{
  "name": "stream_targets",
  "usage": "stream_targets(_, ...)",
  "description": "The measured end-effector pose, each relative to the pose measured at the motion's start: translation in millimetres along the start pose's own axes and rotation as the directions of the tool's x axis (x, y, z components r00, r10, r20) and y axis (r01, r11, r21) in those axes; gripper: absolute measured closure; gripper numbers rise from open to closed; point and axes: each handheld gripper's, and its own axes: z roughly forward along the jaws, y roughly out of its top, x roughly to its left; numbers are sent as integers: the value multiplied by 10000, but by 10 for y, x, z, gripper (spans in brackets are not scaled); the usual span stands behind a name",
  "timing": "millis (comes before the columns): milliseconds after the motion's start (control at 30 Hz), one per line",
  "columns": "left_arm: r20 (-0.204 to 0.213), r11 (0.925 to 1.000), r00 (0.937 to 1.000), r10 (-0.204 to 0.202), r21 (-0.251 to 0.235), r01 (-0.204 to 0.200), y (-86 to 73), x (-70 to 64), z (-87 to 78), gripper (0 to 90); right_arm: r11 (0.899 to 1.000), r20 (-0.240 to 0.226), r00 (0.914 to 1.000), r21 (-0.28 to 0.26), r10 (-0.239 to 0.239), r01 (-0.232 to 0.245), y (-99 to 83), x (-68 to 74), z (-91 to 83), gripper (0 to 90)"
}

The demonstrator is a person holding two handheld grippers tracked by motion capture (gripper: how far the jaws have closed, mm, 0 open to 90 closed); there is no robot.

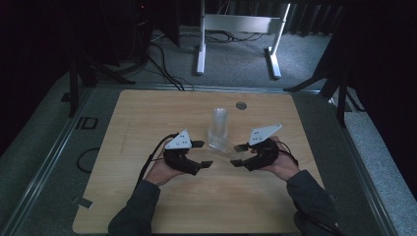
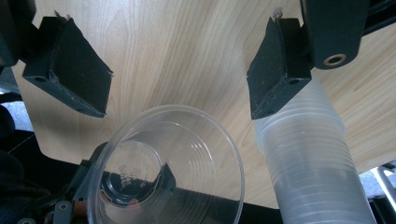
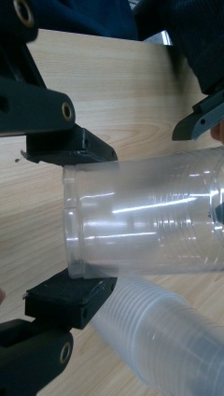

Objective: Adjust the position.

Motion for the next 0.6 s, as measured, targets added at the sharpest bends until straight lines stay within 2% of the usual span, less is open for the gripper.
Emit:
stream_targets(267, 115, 9999, 9999, -88, -126, 89, 2, 11, -14, 221, 9992, -73, 9999, -394, 93, -96, -24, 11, 28, 420)
stream_targets(300, 184, 9998, 9998, -119, -128, 121, 0, 14, -11, 222, 9976, -112, 9998, -662, 179, -186, -43, 9, 42, 421)
stream_targets(600, 353, 9989, 9990, -280, -357, 292, 2, 32, -27, 225, 9906, -168, 9992, -1309, 368, -387, -76, -7, 41, 421)
